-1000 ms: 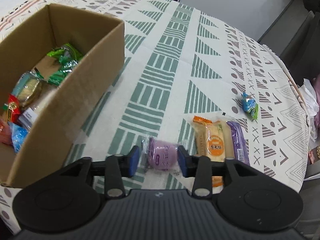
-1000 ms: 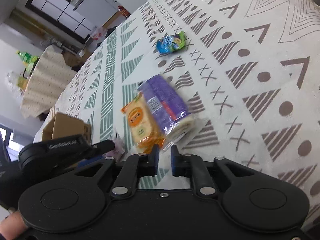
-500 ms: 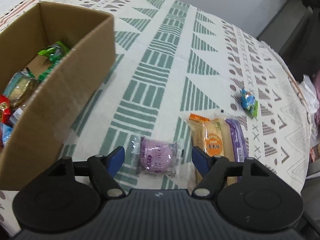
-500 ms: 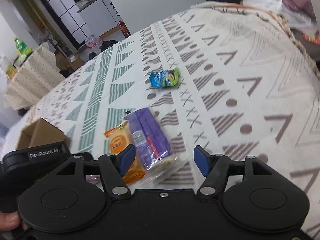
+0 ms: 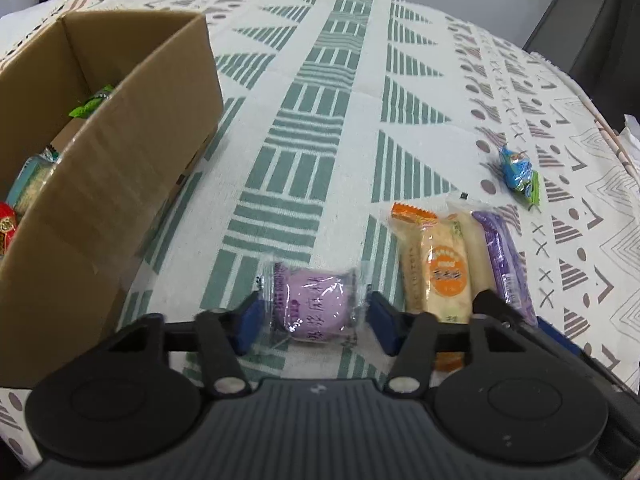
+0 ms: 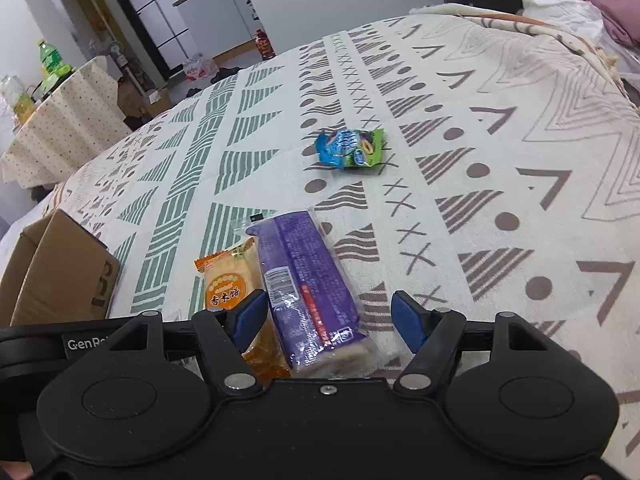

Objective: Organize snacks
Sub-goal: 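Grasp the purple-wrapped bread roll with the right gripper, then carry both purple snacks over the box and open both grippers to release them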

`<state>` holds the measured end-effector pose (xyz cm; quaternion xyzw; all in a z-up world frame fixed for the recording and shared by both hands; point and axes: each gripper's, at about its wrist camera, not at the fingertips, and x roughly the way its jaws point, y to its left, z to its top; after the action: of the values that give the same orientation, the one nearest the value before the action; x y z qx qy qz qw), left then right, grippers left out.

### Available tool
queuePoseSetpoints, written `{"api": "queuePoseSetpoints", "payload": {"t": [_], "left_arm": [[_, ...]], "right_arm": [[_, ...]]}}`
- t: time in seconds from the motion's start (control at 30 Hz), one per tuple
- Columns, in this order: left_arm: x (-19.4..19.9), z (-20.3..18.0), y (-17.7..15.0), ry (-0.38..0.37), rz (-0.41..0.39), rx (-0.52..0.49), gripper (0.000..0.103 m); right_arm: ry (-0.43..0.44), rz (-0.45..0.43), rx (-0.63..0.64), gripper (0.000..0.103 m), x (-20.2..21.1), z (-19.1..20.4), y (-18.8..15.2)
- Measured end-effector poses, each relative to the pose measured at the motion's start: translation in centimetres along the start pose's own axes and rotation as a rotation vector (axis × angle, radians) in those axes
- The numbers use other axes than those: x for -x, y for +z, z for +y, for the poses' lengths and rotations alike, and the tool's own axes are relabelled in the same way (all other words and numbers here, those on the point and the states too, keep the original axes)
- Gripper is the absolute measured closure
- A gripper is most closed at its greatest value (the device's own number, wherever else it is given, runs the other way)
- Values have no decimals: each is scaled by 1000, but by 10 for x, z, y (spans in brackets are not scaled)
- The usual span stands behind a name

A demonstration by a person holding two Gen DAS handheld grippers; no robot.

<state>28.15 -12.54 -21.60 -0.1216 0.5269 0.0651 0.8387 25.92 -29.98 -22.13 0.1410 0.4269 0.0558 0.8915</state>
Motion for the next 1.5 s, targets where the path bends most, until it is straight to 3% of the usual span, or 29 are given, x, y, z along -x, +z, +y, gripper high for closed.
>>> {"api": "queuePoseSetpoints", "payload": {"t": [0.03,0.13,0.33,0.77,1.07,1.5], "left_arm": [[1,-1,0,-3,0,-5,58],[4,-2,0,-15,-5,-14,64],[18,3,0,-37,-26,-4,65],[70,19,14,-110,-133,33,65],[106,46,29,-160,-208,79,65],[130,99,45,-211,-245,187,65]], "right_arm": [[-4,3,11,36,-1,2,0],[-2,18,10,55,0,2,-2],[14,32,-47,67,12,-5,-4],[58,-33,-156,69,55,3,9],[97,-105,-126,69,85,41,30],[156,-142,-83,69,106,100,36]]}}
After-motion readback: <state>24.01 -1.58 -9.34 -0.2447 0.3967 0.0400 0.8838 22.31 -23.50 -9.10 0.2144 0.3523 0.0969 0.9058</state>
